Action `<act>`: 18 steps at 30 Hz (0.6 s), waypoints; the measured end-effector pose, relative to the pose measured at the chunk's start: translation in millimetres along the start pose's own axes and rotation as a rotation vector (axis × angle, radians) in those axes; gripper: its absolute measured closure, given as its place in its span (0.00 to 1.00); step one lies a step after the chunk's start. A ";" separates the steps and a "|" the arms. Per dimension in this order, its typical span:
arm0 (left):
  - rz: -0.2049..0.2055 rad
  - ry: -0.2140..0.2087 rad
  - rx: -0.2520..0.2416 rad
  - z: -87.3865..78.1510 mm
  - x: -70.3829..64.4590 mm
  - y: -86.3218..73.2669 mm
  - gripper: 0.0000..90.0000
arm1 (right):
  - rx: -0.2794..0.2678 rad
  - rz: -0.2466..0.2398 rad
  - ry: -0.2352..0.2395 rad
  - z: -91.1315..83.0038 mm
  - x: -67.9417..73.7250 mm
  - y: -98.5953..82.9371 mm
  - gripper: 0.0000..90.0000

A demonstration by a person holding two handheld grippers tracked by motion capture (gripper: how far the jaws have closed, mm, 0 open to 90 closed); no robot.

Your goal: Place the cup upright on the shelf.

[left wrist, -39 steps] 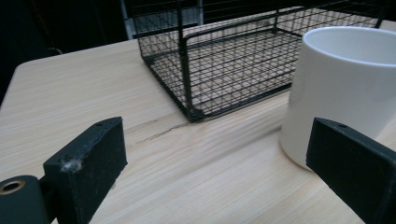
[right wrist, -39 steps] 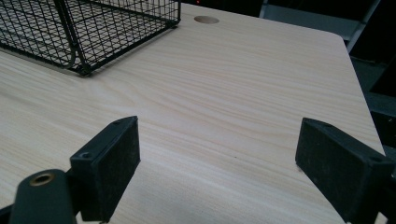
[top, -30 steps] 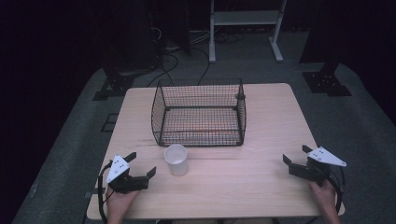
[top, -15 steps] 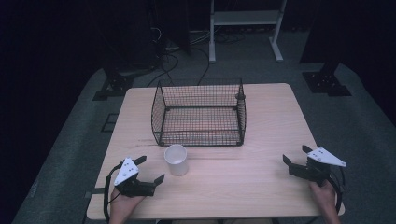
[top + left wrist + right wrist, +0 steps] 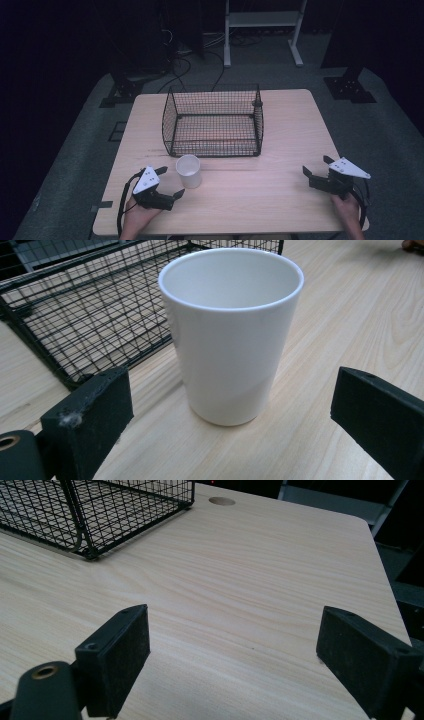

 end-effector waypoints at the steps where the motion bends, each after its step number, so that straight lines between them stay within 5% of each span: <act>1: 0.004 -0.003 0.007 1.3 -0.3 0.4 0.03 | -0.001 -0.001 0.000 0.0 0.1 0.0 0.15; 18: 0.015 -0.043 0.074 30.2 -2.6 7.8 0.03 | -0.002 -0.001 0.002 -0.1 0.2 0.1 0.15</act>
Point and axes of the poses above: each handheld gripper's, and its own axes: z roughly forward along the jaws, y roughly out of its top, x roughly to its left, the point moved 6 cm from there along z, roughly forward along the jaws, and after that the axes turned 9 degrees about -z, right-handed, at the moved point
